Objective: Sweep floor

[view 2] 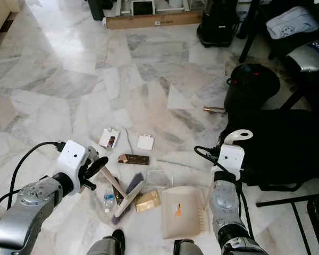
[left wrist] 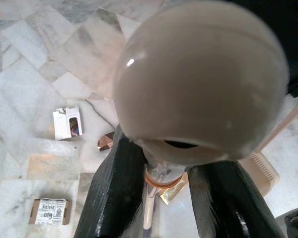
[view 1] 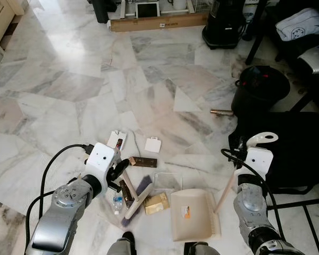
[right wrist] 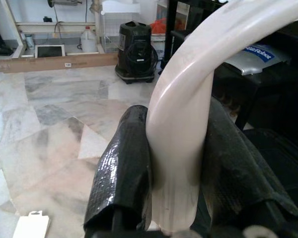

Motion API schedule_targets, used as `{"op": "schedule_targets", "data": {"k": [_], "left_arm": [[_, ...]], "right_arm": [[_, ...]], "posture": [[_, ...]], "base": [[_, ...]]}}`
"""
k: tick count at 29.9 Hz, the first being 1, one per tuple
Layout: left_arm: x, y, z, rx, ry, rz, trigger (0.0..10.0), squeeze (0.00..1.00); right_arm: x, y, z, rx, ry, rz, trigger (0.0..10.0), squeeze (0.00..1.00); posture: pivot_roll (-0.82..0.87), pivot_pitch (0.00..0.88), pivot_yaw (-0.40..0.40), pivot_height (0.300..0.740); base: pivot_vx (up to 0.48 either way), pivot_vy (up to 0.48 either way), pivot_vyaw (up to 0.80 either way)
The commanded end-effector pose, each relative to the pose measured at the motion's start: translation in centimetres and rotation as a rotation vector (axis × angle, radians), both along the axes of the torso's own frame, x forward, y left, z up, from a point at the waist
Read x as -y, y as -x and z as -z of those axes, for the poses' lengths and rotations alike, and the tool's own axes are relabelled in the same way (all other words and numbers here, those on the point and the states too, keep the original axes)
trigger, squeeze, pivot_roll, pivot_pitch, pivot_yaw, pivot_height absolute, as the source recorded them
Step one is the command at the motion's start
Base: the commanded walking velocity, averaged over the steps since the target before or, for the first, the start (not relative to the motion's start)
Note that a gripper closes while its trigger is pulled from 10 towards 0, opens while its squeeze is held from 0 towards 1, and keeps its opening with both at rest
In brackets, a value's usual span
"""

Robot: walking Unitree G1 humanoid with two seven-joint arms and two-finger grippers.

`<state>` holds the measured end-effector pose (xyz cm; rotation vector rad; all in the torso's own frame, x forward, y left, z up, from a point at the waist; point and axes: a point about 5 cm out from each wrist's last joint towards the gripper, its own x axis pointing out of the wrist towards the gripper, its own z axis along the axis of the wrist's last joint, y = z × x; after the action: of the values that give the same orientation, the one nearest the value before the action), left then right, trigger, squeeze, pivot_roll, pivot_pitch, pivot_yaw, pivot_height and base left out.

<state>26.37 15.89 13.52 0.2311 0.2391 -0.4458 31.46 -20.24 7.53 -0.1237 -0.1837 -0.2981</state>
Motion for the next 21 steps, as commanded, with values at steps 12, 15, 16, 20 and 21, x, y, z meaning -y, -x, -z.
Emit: {"op": "schedule_targets", "data": {"k": [12, 15, 16, 20, 21], "left_arm": [[0.8, 0.3, 1.3, -0.230, 0.197, -0.017, 10.0, 0.00], [1.2, 0.0, 0.8, -0.231, 0.252, -0.015, 10.0, 0.00], [1.4, -0.2, 0.6, -0.233, 0.284, -0.017, 10.0, 0.00], [1.8, -1.1, -0.3, -0.246, 0.404, -0.034, 10.0, 0.00], [1.8, -1.1, -0.4, -0.246, 0.413, -0.035, 10.0, 0.00]], "right_arm": [[0.0, 1.5, 2.3, -0.092, -0.004, 0.004, 10.0, 0.00], [0.3, 1.6, 2.4, -0.099, -0.001, 0.009, 10.0, 0.00], [0.5, 1.6, 2.4, -0.102, 0.000, 0.011, 10.0, 0.00], [0.7, 1.5, 2.3, -0.106, 0.004, 0.016, 10.0, 0.00], [0.8, 1.5, 2.3, -0.105, 0.005, 0.017, 10.0, 0.00]], "posture": [[0.27, 0.287, 0.027, 0.740], [0.27, 0.277, 0.023, 0.740], [0.26, 0.277, 0.023, 0.740], [0.26, 0.263, 0.021, 0.740], [0.26, 0.263, 0.021, 0.740]], "base": [[0.000, 0.000, 0.00], [0.000, 0.000, 0.00], [0.000, 0.000, 0.00], [0.000, 0.000, 0.00], [0.000, 0.000, 0.00]]}}
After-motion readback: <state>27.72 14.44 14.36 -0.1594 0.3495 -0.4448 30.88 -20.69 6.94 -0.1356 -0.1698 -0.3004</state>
